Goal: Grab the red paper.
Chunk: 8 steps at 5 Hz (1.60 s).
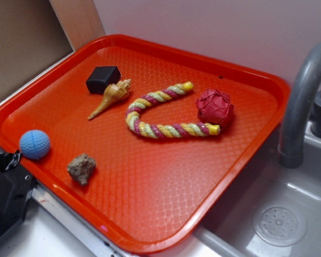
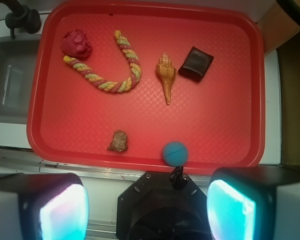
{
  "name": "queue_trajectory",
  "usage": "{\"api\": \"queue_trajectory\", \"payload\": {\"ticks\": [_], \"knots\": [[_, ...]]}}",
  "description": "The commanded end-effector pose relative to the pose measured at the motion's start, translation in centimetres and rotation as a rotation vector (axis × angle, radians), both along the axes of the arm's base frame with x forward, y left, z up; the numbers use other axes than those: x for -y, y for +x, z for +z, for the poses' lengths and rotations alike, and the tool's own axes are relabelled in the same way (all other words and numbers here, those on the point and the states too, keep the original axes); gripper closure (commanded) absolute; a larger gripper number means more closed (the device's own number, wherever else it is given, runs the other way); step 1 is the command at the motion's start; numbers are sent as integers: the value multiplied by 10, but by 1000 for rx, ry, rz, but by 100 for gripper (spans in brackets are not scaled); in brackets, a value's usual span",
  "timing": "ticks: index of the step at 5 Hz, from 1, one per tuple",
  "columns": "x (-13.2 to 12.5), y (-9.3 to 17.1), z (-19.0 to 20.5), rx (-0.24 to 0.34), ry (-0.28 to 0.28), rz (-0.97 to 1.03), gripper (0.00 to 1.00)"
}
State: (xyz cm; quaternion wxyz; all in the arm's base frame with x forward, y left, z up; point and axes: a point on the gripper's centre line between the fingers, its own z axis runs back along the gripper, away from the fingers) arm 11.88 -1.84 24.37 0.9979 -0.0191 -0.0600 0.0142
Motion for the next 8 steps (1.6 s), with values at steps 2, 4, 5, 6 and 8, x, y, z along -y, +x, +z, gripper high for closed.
{"api": "queue_trajectory", "payload": {"ticks": [2, 4, 5, 6, 8], "knots": [[28, 33, -20, 127, -3, -216, 0], [70, 83, -48, 277, 28, -439, 0], [89, 114, -69, 289, 59, -495, 0], [101, 143, -90, 255, 77, -522, 0], [118, 182, -135, 153, 124, -537, 0]]}}
